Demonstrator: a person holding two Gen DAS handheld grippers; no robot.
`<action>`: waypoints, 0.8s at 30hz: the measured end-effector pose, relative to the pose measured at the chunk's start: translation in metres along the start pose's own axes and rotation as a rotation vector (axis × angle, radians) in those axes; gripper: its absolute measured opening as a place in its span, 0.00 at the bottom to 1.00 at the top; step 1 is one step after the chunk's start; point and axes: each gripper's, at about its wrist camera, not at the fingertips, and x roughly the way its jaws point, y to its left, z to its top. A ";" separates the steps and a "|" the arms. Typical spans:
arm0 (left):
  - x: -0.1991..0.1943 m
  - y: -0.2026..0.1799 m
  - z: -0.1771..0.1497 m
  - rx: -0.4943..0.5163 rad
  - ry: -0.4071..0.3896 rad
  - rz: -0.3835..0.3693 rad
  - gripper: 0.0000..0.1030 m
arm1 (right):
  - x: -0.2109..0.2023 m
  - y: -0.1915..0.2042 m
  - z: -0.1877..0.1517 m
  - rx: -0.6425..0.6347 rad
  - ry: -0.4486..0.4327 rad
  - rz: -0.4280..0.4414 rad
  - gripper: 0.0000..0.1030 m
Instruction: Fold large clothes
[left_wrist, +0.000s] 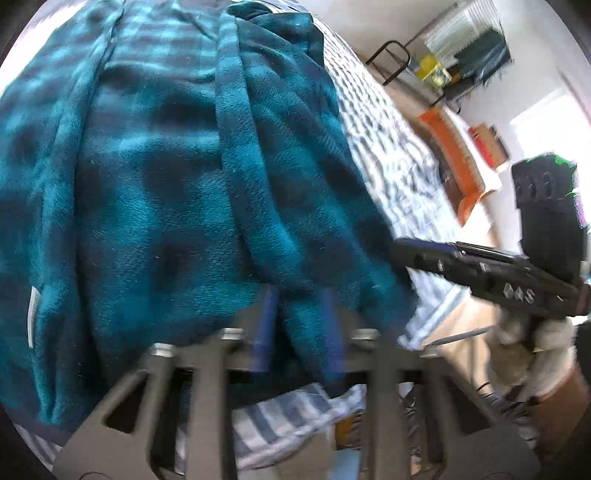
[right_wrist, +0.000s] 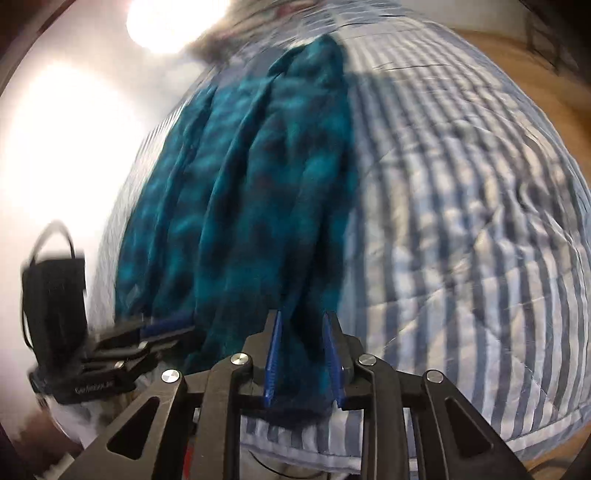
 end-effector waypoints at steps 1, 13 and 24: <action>-0.001 0.002 -0.001 -0.002 0.001 0.006 0.01 | 0.006 0.005 -0.003 -0.004 0.020 0.032 0.23; -0.032 0.019 -0.006 -0.011 -0.088 0.051 0.00 | -0.004 -0.021 0.021 0.145 -0.076 0.143 0.36; -0.025 0.016 -0.006 0.011 -0.073 0.050 0.00 | 0.041 -0.025 0.060 0.153 -0.035 0.065 0.37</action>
